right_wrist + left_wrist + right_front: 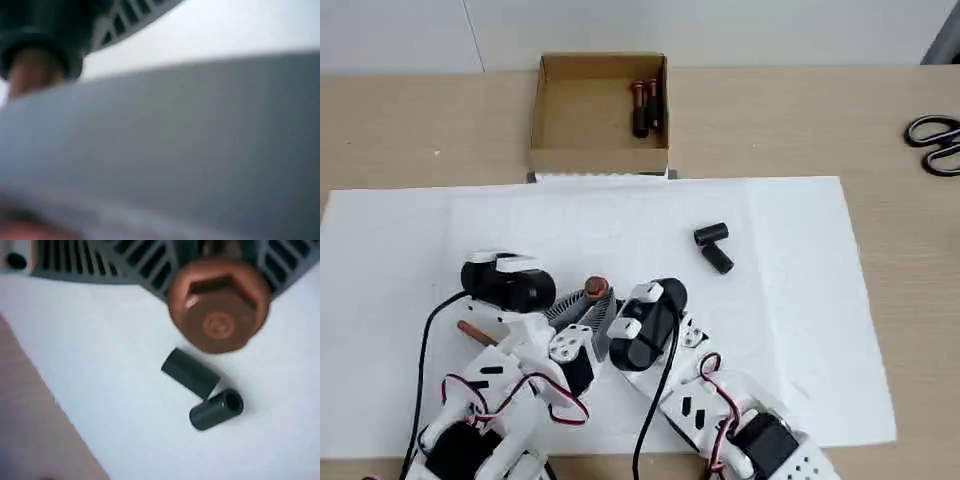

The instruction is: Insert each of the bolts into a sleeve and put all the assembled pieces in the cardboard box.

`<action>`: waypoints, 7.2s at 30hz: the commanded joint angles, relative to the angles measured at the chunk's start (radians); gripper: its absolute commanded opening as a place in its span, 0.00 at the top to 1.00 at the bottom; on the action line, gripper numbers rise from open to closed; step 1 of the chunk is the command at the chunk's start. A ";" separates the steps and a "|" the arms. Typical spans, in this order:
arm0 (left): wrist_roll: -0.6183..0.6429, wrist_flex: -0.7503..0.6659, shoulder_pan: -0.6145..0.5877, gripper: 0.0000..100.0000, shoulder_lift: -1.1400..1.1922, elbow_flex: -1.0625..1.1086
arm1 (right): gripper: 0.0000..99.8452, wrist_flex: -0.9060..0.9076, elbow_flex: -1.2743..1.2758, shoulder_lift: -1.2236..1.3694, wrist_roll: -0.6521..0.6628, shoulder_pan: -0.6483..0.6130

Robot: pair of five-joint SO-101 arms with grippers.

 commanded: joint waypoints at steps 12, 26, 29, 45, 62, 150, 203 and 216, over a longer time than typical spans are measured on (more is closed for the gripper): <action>-0.046 0.057 0.092 0.99 -0.009 0.047 | 1.00 -0.050 -0.069 -0.015 0.035 -0.002; -0.107 0.091 0.089 0.78 -0.006 0.047 | 1.00 -0.044 -0.077 -0.015 0.035 -0.001; -0.109 0.087 0.087 0.78 -0.008 0.044 | 1.00 -0.044 -0.075 -0.015 0.035 0.001; -0.279 0.150 -0.038 0.78 -0.005 -0.033 | 1.00 -0.042 -0.054 -0.013 0.035 0.002; -0.227 0.117 -0.201 1.00 -0.005 -0.294 | 1.00 -0.050 0.011 -0.013 0.029 0.114; -0.230 0.445 -0.779 0.99 -0.009 -0.364 | 0.80 0.036 -3.253 3.120 -0.101 0.421; -0.230 0.440 -0.770 0.99 -0.009 -0.375 | 0.81 0.931 -2.019 2.084 -0.057 0.438; -0.230 0.443 -0.770 0.99 -0.009 -0.374 | 0.81 0.909 -1.898 2.083 0.377 0.564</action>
